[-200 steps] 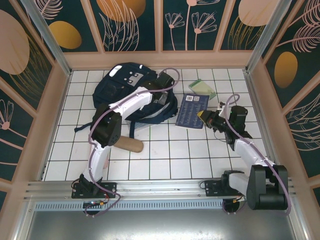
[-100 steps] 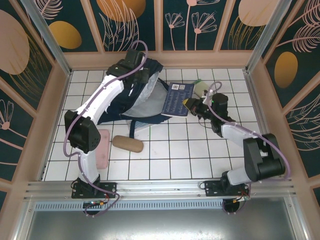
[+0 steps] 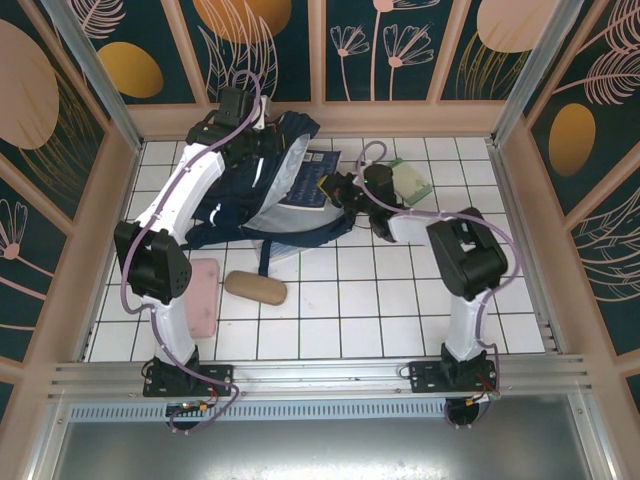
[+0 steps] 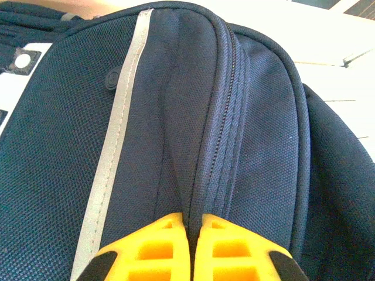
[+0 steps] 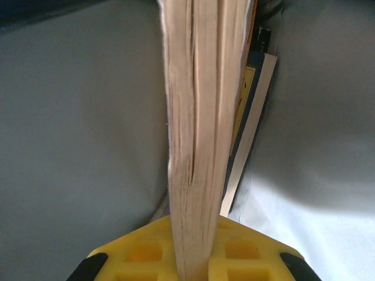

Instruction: Pack books, pencil case, and school supplies into a backpack

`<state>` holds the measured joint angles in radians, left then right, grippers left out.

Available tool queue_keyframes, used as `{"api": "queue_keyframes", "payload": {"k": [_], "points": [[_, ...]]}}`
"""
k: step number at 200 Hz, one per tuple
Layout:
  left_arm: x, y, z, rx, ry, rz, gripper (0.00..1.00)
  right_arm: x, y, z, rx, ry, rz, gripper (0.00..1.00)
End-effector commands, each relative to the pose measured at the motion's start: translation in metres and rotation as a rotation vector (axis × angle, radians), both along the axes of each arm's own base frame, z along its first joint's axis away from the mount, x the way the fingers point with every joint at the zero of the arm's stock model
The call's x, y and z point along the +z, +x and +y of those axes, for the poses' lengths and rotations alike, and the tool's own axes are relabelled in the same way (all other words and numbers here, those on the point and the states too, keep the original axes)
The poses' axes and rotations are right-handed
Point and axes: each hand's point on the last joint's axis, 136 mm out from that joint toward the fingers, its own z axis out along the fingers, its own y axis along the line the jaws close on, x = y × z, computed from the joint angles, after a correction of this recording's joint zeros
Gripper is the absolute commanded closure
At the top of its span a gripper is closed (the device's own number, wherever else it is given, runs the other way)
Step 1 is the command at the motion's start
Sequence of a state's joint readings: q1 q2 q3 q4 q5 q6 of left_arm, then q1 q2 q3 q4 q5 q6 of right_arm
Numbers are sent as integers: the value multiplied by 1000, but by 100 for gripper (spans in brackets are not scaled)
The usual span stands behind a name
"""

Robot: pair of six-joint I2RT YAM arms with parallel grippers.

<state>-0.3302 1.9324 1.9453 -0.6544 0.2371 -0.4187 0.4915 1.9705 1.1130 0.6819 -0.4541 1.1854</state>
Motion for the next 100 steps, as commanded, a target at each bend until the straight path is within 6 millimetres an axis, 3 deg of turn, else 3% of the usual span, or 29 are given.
{"api": "queue_keyframes", "payload": {"k": [1, 14, 17, 74, 100], "points": [[100, -4, -15, -47, -175, -225, 100, 24, 26, 25, -60, 96, -57, 100], [101, -6, -15, -47, -186, -220, 100, 20, 41, 33, -95, 107, -52, 100], [102, -6, -16, -49, -187, -220, 100, 19, 38, 43, -85, 108, -47, 100], [100, -10, -20, -62, -217, -195, 100, -7, 69, 114, -64, 71, -3, 100], [101, -10, -22, -71, -234, -193, 100, -17, 80, 133, -30, 59, 25, 97]]}}
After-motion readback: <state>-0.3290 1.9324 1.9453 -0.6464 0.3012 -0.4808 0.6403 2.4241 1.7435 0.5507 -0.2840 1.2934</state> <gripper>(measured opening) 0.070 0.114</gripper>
